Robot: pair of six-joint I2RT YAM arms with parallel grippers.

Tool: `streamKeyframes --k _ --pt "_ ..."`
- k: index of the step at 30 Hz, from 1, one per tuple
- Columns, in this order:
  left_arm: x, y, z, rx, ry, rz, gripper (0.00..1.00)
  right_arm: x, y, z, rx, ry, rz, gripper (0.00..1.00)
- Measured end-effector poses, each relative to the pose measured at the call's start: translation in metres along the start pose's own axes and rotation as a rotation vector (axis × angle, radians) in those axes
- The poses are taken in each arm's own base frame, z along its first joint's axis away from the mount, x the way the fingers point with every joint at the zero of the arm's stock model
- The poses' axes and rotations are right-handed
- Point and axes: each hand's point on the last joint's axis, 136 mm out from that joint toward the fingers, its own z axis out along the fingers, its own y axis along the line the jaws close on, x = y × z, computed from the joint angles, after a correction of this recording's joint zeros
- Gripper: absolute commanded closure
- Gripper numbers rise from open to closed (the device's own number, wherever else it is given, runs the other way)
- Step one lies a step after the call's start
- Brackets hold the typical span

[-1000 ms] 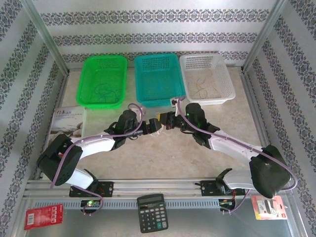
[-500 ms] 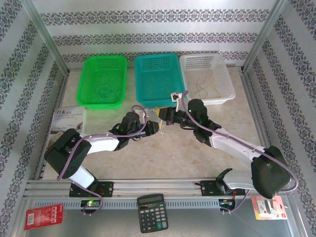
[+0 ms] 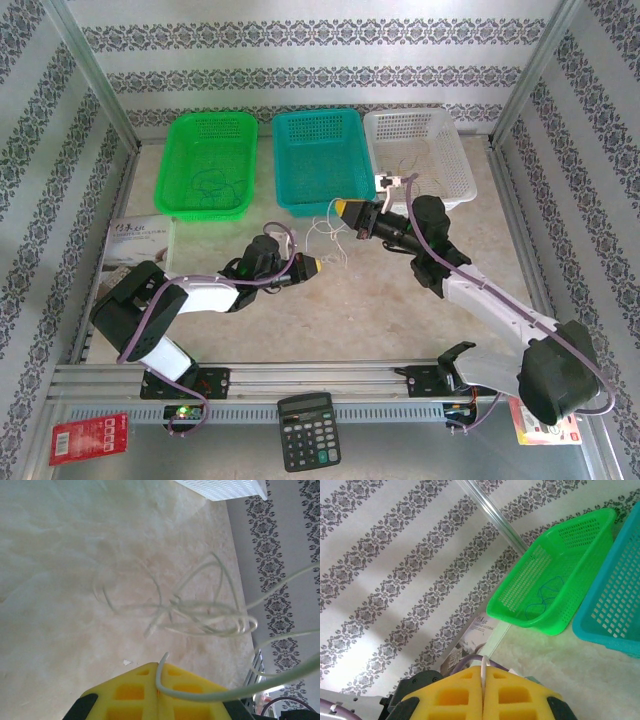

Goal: Untangle the cables

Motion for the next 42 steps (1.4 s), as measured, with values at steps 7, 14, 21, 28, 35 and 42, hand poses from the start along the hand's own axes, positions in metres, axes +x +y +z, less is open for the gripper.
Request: streamKeyframes --k 7,14,21,28,35,42 --pt "-0.015 -0.024 -0.014 0.048 -0.061 0.034 0.52 0.009 -0.014 -0.005 0.027 0.013 0.019 1.00" --pt "-0.033 -0.050 -0.039 0.074 -0.149 0.074 0.34 0.016 -0.025 -0.010 0.046 0.025 0.035 1.00" --pt "-0.045 -0.049 -0.060 0.019 -0.232 0.082 0.34 0.015 -0.019 -0.012 0.026 0.027 0.030 1.00" --pt "-0.044 -0.037 -0.061 -0.043 -0.237 0.104 0.35 0.019 -0.013 -0.012 -0.006 0.051 0.030 1.00" --pt "-0.041 -0.031 -0.055 -0.060 -0.214 0.131 0.36 0.023 -0.005 -0.013 -0.043 0.080 0.046 1.00" --pt "-0.039 -0.033 -0.043 -0.039 -0.180 0.142 0.37 0.025 0.002 -0.013 -0.073 0.099 0.042 1.00"
